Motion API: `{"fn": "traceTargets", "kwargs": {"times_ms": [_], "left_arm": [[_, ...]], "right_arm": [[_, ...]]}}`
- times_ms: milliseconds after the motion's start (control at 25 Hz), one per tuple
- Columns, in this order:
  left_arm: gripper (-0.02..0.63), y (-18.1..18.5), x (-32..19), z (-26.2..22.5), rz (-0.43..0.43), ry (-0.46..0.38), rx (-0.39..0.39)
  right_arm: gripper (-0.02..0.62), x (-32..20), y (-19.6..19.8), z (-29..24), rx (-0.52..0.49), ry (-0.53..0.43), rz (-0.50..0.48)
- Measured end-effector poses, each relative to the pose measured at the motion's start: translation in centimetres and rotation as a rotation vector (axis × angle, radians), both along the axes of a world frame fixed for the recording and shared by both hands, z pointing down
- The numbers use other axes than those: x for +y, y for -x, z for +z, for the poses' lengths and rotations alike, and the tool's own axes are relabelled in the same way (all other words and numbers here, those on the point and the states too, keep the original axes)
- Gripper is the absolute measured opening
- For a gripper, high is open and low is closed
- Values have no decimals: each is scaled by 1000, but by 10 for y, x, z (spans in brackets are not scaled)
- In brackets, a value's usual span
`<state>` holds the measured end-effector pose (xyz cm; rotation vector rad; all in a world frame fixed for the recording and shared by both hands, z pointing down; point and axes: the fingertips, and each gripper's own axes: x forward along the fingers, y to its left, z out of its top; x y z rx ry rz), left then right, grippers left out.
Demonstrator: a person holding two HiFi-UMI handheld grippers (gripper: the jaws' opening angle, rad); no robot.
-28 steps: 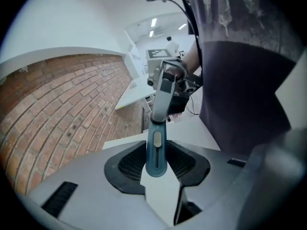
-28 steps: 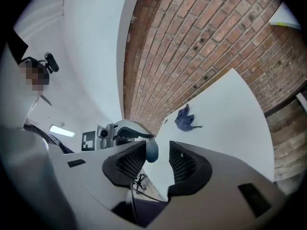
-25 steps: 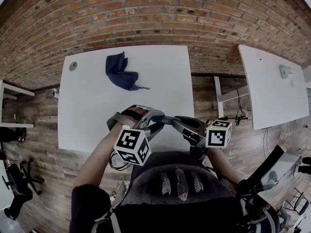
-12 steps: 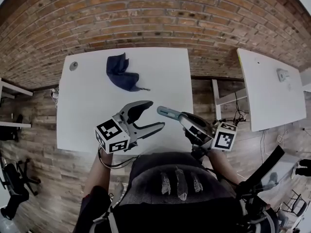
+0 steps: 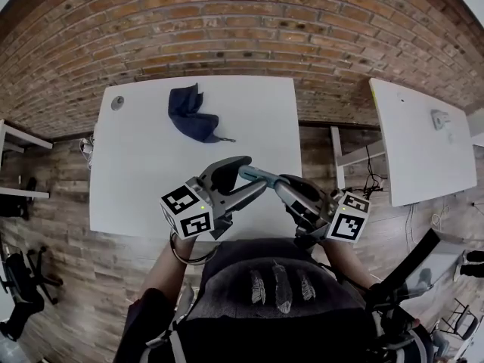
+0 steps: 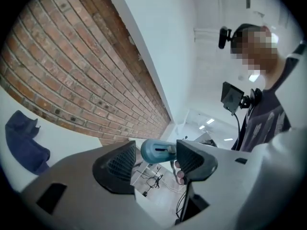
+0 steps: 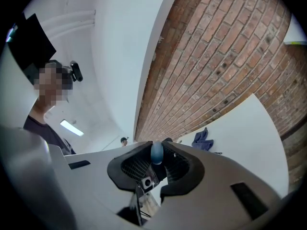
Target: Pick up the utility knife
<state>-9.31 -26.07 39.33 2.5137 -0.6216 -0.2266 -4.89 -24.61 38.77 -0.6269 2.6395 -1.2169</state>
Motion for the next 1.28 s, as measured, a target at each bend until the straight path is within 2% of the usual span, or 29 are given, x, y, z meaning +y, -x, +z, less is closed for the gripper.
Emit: {"fn": "traceTargets", "kwargs": {"times_ms": [120, 200, 400, 960, 1280], "left_arm": [[242, -2, 4, 0, -3, -1, -6], [209, -3, 6, -2, -2, 0, 8], [175, 1, 11, -2, 16, 39, 55], [155, 28, 8, 0, -45, 41, 99], [152, 40, 11, 3, -66, 29, 79]], "right_arm": [[66, 1, -2, -1, -30, 13, 7], [66, 2, -4, -1, -51, 21, 12], [65, 6, -4, 0, -68, 31, 19], [64, 12, 0, -3, -49, 0, 22], [64, 16, 6, -1, -25, -5, -3]]}}
